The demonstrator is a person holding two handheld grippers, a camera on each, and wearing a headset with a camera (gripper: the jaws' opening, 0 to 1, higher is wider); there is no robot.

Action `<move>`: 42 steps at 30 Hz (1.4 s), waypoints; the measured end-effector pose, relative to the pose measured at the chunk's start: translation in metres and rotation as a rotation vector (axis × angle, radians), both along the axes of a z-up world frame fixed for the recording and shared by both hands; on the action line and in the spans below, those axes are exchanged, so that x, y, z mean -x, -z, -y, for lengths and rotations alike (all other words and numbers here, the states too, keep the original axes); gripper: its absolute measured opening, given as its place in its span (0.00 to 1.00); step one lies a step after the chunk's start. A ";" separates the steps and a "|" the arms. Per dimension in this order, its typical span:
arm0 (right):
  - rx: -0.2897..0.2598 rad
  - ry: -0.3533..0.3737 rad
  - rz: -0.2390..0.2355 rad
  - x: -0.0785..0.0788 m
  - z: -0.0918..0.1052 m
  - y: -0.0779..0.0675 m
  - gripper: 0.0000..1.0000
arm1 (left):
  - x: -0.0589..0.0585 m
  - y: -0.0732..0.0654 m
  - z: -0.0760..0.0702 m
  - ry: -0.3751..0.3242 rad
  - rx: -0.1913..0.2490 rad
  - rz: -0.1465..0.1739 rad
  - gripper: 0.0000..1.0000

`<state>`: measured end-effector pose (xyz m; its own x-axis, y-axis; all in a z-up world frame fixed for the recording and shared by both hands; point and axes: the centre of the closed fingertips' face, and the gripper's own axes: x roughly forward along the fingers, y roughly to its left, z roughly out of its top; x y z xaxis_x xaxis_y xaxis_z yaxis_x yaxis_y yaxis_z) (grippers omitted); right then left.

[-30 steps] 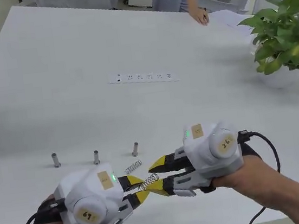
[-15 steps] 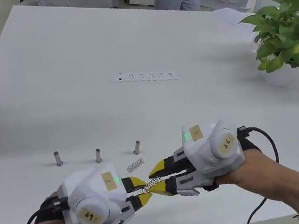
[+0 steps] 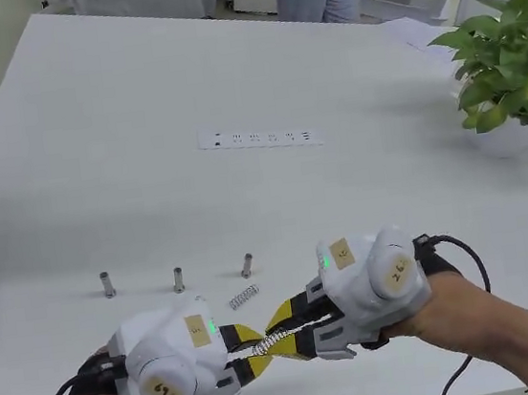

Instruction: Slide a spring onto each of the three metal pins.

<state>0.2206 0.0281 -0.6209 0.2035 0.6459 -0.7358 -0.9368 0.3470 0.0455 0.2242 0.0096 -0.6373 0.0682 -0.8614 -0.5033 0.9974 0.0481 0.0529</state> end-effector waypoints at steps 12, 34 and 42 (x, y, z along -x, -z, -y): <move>-0.028 0.060 0.016 -0.013 0.009 -0.007 0.08 | -0.018 0.003 -0.021 -0.101 0.020 -0.037 0.12; 0.019 0.119 0.012 -0.033 0.026 0.001 0.08 | -0.063 0.002 -0.081 -0.371 0.066 -0.078 0.21; 0.051 0.112 -0.005 -0.038 0.028 0.006 0.08 | -0.074 0.009 -0.107 -0.460 0.066 -0.093 0.26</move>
